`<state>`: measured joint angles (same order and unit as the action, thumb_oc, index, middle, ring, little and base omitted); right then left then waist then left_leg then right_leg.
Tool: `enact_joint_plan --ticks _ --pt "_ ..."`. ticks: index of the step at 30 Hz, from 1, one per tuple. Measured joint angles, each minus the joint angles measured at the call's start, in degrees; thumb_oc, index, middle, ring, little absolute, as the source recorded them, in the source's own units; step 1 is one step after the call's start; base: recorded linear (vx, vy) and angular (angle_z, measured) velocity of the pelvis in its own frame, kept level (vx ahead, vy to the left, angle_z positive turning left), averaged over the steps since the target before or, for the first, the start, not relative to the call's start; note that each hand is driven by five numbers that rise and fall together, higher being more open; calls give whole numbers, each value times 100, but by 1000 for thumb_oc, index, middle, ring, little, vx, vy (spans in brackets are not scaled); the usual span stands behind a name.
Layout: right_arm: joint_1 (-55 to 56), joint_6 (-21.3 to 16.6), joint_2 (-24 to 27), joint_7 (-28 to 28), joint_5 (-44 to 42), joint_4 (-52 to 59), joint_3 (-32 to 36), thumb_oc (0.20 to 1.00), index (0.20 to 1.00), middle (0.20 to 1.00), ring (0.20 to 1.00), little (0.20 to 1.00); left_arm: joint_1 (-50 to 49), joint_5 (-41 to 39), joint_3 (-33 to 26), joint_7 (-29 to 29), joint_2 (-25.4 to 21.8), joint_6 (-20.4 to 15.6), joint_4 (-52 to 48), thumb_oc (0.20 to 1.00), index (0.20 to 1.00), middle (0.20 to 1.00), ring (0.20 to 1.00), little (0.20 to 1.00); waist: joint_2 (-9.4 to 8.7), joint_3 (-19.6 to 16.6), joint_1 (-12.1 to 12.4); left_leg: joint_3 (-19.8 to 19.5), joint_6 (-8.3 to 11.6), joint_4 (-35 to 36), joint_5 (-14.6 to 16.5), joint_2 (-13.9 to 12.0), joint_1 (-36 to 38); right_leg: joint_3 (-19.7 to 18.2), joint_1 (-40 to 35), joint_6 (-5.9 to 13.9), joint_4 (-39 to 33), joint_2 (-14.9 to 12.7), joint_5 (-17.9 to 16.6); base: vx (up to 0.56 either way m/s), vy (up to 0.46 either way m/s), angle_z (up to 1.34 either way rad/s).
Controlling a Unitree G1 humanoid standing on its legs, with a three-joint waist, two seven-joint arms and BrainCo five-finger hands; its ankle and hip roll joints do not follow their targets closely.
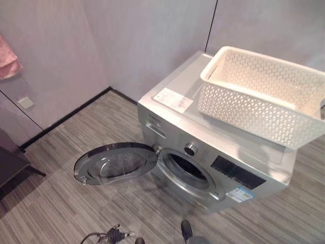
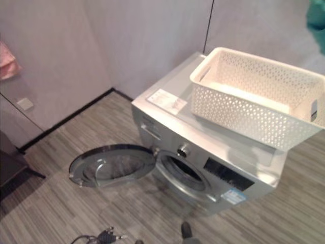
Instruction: Grab the laundry basket,head to the washer,open it,put in the laundry and shut it.
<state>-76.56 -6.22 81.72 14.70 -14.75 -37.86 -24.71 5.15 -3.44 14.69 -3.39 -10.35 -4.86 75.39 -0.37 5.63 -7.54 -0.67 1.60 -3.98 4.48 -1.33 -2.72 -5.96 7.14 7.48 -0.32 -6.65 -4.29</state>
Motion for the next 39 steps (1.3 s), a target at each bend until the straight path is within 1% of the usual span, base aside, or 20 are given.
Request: enact_joint_plan --ticks 4,5,6,7,10,11,14,15,17,18,20,22,24,25,27,29,31,34,38,39 --pt "1599 -30 56 232 443 1169 1589 200 200 200 200 200 39 64 -57 -15 46 -4 -107 1000 1000 1000 1000 1000 -69 130 -183 313 -201 -197 153 315 -26 -332 185 188 185 -283 52 -83 134 -30" --pt "2451 -38 80 325 614 1595 2345 200 200 200 200 200 -13 182 -69 -16 48 -6 -183 1000 1000 1000 1000 1000 -89 157 -280 331 -271 -277 200 391 -56 -337 160 252 181 -390 69 -105 112 -11" --pt "4013 14 57 476 835 2127 3642 200 200 200 200 200 -22 252 -105 -10 4 -10 -279 1000 1000 1000 1000 1000 -131 210 -393 419 -357 -355 255 509 17 -295 116 355 223 -461 -77 -177 156 -5" --pt "5069 14 -140 537 1025 2590 4540 200 200 200 200 200 -10 320 -185 -14 -21 -13 -326 1000 1000 1000 1000 1000 -127 229 -428 428 -375 -335 264 492 71 -138 112 315 262 -442 -173 -142 80 -17" --pt "6981 -19 -882 719 1630 3462 5788 200 200 200 200 200 -247 454 -262 2 -139 8 -467 1000 1000 1000 1000 1000 -102 339 -466 766 -517 -335 394 349 250 506 122 131 211 -309 -670 -197 77 -87" --pt "7413 -23 -1256 761 1752 3628 6113 200 200 200 200 200 -279 455 -438 -1 -155 3 -466 1000 1000 1000 1000 1000 -109 369 -500 787 -526 -205 368 342 318 737 175 120 337 -361 -650 -190 38 -47" --pt "8218 175 -1767 808 1920 3667 6734 200 200 200 200 200 -280 459 -313 -1 -182 9 -491 1000 1000 1000 1000 1000 -2 365 -613 1081 -644 -16 249 288 449 841 346 63 976 -324 -200 -141 5 -45" --pt "8693 187 -2421 882 2100 3932 7278 200 200 200 200 200 -384 458 -489 0 -158 -33 -543 1000 1000 1000 1000 1000 147 280 -465 1307 -610 244 143 119 503 1090 693 1 2114 -311 322 -67 -39 -71" --pt "8946 224 -2691 900 2290 4022 7414 200 200 200 200 200 -476 462 -621 4 -190 7 -465 1000 1000 1000 1000 1000 249 213 -458 1488 -608 282 94 60 502 1156 536 193 2249 -494 566 -38 -24 -66" --pt "9093 230 -2911 900 2422 4069 7450 200 200 200 200 200 -516 460 -738 -2 -187 8 -463 1000 1000 1000 1000 1000 228 199 -452 1562 -607 283 95 28 483 1160 419 283 2256 -603 665 -36 -36 -47" --pt "9185 282 -3221 882 2497 4163 7385 200 200 200 200 200 -581 462 -652 -8 -312 19 -463 1000 1000 1000 1000 1000 146 144 -494 1619 -471 309 71 36 466 1107 -151 355 1322 -682 410 -60 -92 -55" --pt "9088 309 -3772 868 2754 4157 6865 200 200 200 200 200 -536 458 -898 -7 -237 11 -461 1000 1000 1000 1000 1000 25 11 -304 1954 -365 436 9 -58 507 1455 -209 316 762 -484 360 -47 -68 -83" --pt "9088 388 -3964 825 2911 4074 6303 200 200 200 200 200 -521 457 -895 -9 -164 7 -461 1000 1000 1000 1000 1000 37 -31 -293 2084 -290 517 -45 -106 556 1425 -257 251 540 -390 319 -22 -89 -52" --pt "9209 467 -4112 709 2933 3995 5898 200 200 200 200 200 -472 454 -890 -8 -44 3 -507 1000 1000 1000 1000 1000 145 -106 -303 2170 -232 647 -133 -160 598 1392 -205 155 499 -347 329 -16 -136 -38" --pt "9271 513 -4469 583 2953 3894 5652 200 200 200 200 200 -485 451 -896 -14 -15 -2 -467 1000 1000 1000 1000 1000 103 -276 -267 2208 -178 682 -154 -160 603 1346 -217 61 377 -308 376 -40 -129 -23" --pt "9333 540 -5208 390 2820 3730 4918 200 200 200 200 200 -584 410 -896 -31 -43 0 -455 1000 1000 1000 1000 1000 79 -497 -247 2337 -109 724 -187 -214 635 1246 -206 2 147 -179 307 -95 -160 -35" --pt "9368 533 -5338 74 2662 3711 3905 200 200 200 200 200 -631 376 -893 -51 -52 3 -479 1000 1000 1000 1000 1000 71 -527 -190 2516 -83 775 -210 -303 598 1160 -192 5 -180 -146 207 -37 -140 -53" --pt "9540 474 -5477 -305 2494 3722 3362 200 200 200 200 200 -555 375 -848 -91 -64 -12 -519 1000 1000 1000 1000 1000 59 -542 -90 2487 -36 922 -335 -300 567 1185 -204 5 -376 -137 21 -12 -105 -4" --pt "9784 360 -5453 -904 2095 3678 2499 200 200 200 200 200 -840 639 294 -315 -447 -153 -2215 1000 1000 1000 1000 1000 -5 -480 72 2277 -9 914 -436 -321 530 1443 -374 -23 -468 -134 -93 -12 -134 26" --pt "9780 318 -5502 -1095 1758 3635 2076 200 200 200 200 200 -857 941 1007 -356 -871 -327 -3122 1000 1000 1000 1000 1000 -57 -429 117 2160 0 916 -450 -341 523 1543 -430 -46 -512 -124 -77 9 -45 39"
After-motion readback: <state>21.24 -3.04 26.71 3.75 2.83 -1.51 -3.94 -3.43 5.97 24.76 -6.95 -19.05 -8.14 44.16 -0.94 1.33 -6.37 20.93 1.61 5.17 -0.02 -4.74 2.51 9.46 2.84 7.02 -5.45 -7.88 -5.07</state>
